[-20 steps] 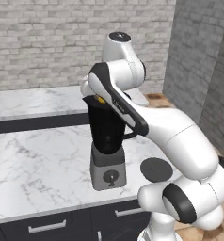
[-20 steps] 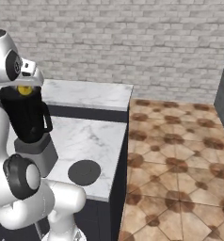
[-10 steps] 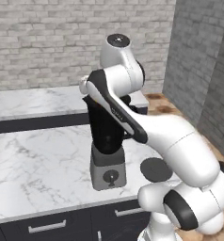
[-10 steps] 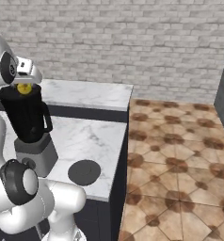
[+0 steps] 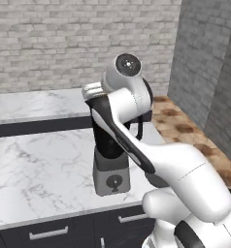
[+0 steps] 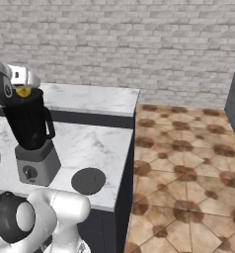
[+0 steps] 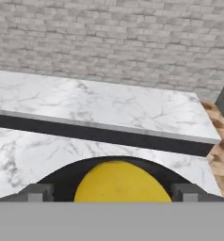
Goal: Grab the lemon and garlic from the fridge, place them in the blender, close the lid, and turn on the blender to create a marinade.
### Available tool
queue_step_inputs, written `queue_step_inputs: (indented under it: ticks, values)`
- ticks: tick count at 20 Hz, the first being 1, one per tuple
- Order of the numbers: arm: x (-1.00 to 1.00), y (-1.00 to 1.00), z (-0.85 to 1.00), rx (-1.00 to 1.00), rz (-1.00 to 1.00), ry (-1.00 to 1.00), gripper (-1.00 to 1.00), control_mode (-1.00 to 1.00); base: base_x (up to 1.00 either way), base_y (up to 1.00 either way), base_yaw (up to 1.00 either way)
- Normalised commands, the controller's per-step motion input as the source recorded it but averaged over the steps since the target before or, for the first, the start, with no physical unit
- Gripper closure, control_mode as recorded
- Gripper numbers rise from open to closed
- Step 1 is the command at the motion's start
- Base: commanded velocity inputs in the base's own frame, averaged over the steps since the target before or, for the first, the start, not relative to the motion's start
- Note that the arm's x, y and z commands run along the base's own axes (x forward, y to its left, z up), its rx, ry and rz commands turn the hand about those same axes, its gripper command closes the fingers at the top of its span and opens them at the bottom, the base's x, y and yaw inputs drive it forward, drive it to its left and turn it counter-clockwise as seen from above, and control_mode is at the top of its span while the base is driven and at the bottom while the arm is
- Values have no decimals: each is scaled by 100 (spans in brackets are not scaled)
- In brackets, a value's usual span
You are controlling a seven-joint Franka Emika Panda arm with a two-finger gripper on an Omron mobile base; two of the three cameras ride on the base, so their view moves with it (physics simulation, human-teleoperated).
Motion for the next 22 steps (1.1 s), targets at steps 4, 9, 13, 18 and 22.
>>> queue_step_inputs:
  ticks: [4, 9, 13, 18, 22]
  values:
    - [0, 0, -1, 2, 0, -16, -100, -100, 0, 0, 0]
    - [-5, -2, -3, 2, 2, 1, -100, -100, 0, 0, 0]
    - [17, 8, 1, 1, 0, 2, -100, -100, 0, 0, 0]
    - [-32, -16, 0, 0, 0, 38, -100, -100, 0, 0, 0]
    - [-1, 0, 5, 0, 0, 38, -100, -100, 0, 0, 0]
